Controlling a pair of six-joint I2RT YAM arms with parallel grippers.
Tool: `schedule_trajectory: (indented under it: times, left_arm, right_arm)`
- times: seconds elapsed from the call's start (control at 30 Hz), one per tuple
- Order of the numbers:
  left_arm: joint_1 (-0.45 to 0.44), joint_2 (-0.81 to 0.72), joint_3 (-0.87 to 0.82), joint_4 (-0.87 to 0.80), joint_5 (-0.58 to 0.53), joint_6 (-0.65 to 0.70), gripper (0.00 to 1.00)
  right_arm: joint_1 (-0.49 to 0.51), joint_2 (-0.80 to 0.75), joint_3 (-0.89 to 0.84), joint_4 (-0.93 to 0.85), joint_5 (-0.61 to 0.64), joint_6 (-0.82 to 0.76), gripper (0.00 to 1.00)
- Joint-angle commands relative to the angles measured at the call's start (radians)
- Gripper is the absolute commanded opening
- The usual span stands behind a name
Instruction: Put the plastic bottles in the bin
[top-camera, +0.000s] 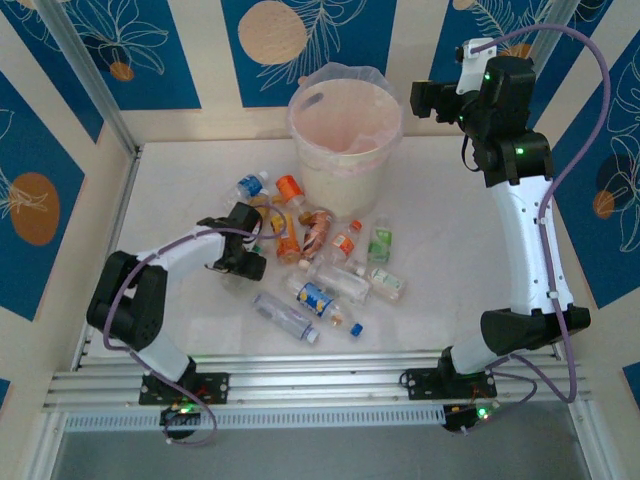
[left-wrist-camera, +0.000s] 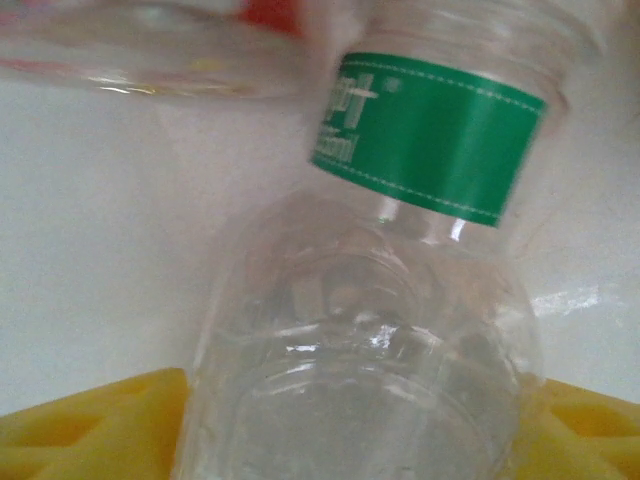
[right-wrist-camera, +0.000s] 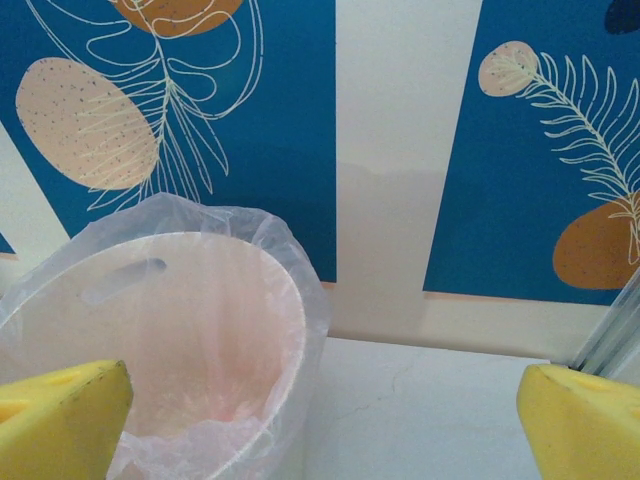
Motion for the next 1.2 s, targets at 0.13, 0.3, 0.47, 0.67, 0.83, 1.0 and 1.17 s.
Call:
schedule_trajectory:
  times: [0.13, 0.3, 0.47, 0.67, 0.83, 1.0, 1.17]
  left_arm:
    - [-0.028, -0.047, 0.032, -0.051, 0.030, 0.004, 0.48]
    - [-0.044, -0.145, 0.074, -0.083, 0.084, -0.014, 0.41]
    - [-0.044, -0.228, 0.129, -0.121, 0.087, -0.033, 0.35]
    - [-0.044, -0.298, 0.225, -0.128, 0.082, -0.060, 0.30]
    - [-0.044, -0.288, 0.386, -0.110, 0.091, -0.088, 0.25]
    - [-0.044, -0.197, 0.598, -0.109, 0.108, -0.110, 0.20]
    - [-0.044, -0.109, 0.778, -0.065, 0.136, -0.133, 0.19]
  right_arm:
    - [-0.002, 0.001, 0.008, 0.002, -0.002, 0.010, 0.99]
    - [0.021, 0.004, 0.010, -0.003, 0.005, 0.019, 0.99]
    - [0.066, 0.013, 0.029, -0.015, 0.012, 0.024, 0.99]
    - [0.151, 0.079, 0.112, -0.056, 0.045, -0.036, 0.99]
    - [0.185, 0.172, 0.200, -0.099, 0.053, -0.082, 0.99]
    - [0.184, 0.256, 0.283, -0.125, 0.094, -0.095, 0.99]
    - [0.166, 0.278, 0.320, -0.135, 0.137, -0.096, 0.99]
